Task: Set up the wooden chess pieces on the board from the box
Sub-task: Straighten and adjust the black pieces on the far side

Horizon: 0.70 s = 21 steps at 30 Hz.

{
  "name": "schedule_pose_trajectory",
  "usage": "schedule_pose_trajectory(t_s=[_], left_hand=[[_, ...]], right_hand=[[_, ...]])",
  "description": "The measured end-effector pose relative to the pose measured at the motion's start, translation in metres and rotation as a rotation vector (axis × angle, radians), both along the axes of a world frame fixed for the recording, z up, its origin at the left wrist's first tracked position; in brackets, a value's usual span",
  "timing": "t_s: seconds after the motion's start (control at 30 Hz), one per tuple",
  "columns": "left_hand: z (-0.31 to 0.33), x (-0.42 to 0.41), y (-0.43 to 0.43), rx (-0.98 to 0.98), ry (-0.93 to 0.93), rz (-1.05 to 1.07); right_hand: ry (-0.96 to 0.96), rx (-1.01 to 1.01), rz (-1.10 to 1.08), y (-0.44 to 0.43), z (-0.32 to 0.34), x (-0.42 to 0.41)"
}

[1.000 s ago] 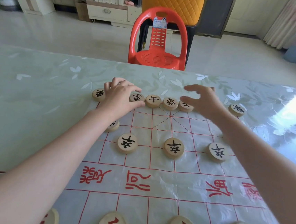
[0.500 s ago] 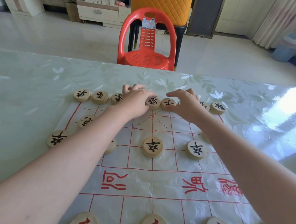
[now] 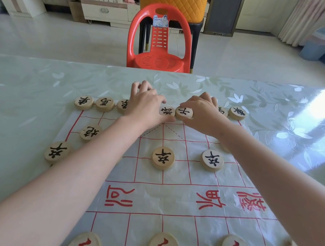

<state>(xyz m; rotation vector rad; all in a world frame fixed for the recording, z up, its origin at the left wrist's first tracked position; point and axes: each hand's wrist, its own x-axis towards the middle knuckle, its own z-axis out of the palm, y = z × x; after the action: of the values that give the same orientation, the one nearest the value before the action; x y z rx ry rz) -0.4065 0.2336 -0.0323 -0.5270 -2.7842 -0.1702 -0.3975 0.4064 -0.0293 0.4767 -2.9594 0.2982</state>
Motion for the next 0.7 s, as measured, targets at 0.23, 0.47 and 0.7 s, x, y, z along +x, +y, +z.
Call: schedule_pose_trajectory(t_s=[0.23, 0.47, 0.7], left_hand=[[0.004, 0.003, -0.007, 0.045, -0.106, -0.157], [0.002, -0.001, -0.014, 0.025, -0.111, -0.165], [-0.001, -0.004, -0.008, -0.031, -0.070, -0.072]], right_hand=[[0.050, 0.061, -0.008, 0.002, 0.001, 0.003], [0.115, 0.130, -0.029, -0.006, -0.003, -0.002], [0.038, 0.036, -0.009, -0.008, 0.003, -0.006]])
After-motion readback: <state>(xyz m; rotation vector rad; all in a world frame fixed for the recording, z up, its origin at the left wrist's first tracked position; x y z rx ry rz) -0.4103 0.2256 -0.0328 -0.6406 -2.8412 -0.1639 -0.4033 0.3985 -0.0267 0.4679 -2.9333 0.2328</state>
